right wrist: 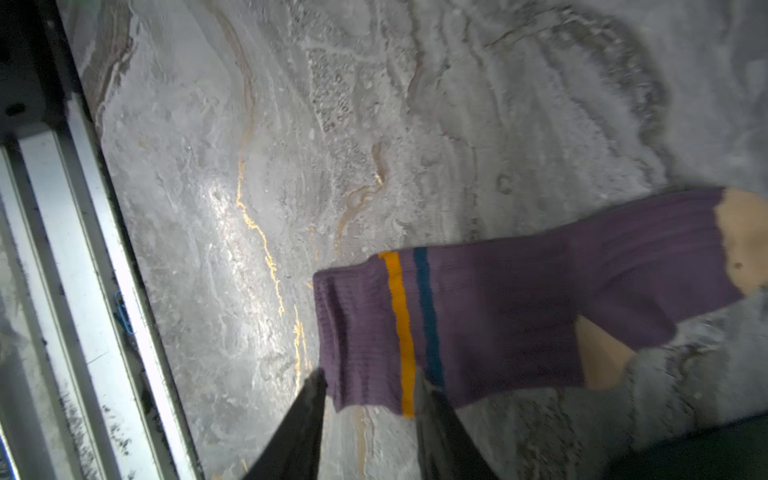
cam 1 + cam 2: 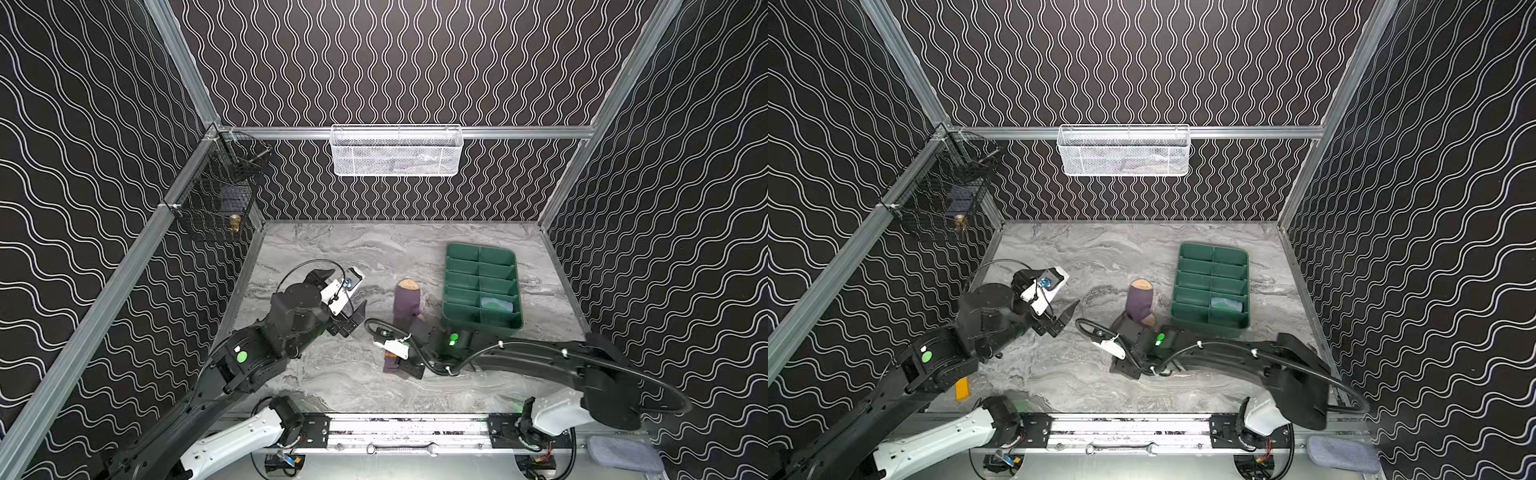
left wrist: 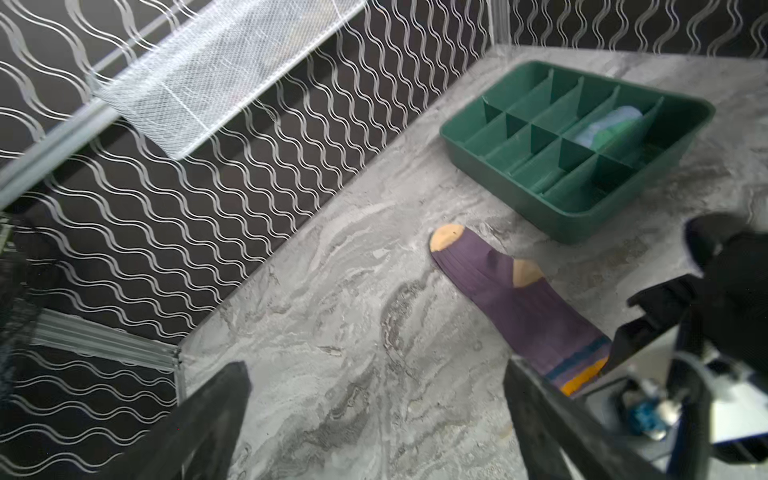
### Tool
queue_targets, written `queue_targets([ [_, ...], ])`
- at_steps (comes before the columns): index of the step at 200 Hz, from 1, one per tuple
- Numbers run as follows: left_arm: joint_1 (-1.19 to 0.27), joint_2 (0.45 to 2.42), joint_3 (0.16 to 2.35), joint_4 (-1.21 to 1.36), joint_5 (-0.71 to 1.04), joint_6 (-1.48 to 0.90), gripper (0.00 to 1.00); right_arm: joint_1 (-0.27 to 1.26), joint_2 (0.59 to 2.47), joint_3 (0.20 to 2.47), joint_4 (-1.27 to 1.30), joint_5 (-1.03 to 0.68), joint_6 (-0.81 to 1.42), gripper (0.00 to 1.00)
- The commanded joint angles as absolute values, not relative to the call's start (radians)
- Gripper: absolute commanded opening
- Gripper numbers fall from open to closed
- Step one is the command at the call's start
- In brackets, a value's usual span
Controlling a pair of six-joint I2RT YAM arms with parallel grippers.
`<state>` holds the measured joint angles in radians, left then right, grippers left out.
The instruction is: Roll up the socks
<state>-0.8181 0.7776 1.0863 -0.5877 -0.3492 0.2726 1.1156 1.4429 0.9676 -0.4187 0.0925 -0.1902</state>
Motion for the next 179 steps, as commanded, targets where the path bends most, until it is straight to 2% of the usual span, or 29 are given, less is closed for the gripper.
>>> queue_targets([
  [1, -0.817, 0.761, 1.093, -0.507, -0.414, 0.291, 0.99, 1.068, 1.388, 0.968, -0.379, 0.127, -0.128, 0.86],
  [4, -0.816, 0.760, 1.094, -0.502, -0.421, 0.289, 0.99, 1.057, 1.384, 0.972, -0.370, 0.123, -0.108, 0.90],
  [9, -0.817, 0.758, 1.093, -0.497, -0.438, 0.284, 0.99, 1.038, 1.384, 0.985, -0.358, 0.109, -0.085, 0.91],
  [42, -0.816, 0.791, 1.105, -0.507, -0.503, 0.229, 0.99, 0.886, 1.500, 1.145, -0.363, -0.039, 0.179, 0.90],
  [55, -0.817, 0.804, 1.101, -0.514, -0.503, 0.220, 0.99, 0.846, 1.563, 1.194, -0.360, -0.048, 0.271, 0.90],
  [74, -0.816, 0.805, 1.086, -0.509, -0.499, 0.212, 0.99, 0.804, 1.670, 1.261, -0.369, -0.110, 0.346, 0.90],
  [110, -0.818, 0.808, 1.077, -0.508, -0.483, 0.194, 0.99, 0.805, 1.844, 1.332, -0.457, -0.115, 0.366, 0.88],
  [179, -0.816, 0.857, 1.051, -0.485, -0.479, 0.190, 0.99, 0.880, 1.798, 1.148, -0.452, -0.150, 0.377, 0.88],
])
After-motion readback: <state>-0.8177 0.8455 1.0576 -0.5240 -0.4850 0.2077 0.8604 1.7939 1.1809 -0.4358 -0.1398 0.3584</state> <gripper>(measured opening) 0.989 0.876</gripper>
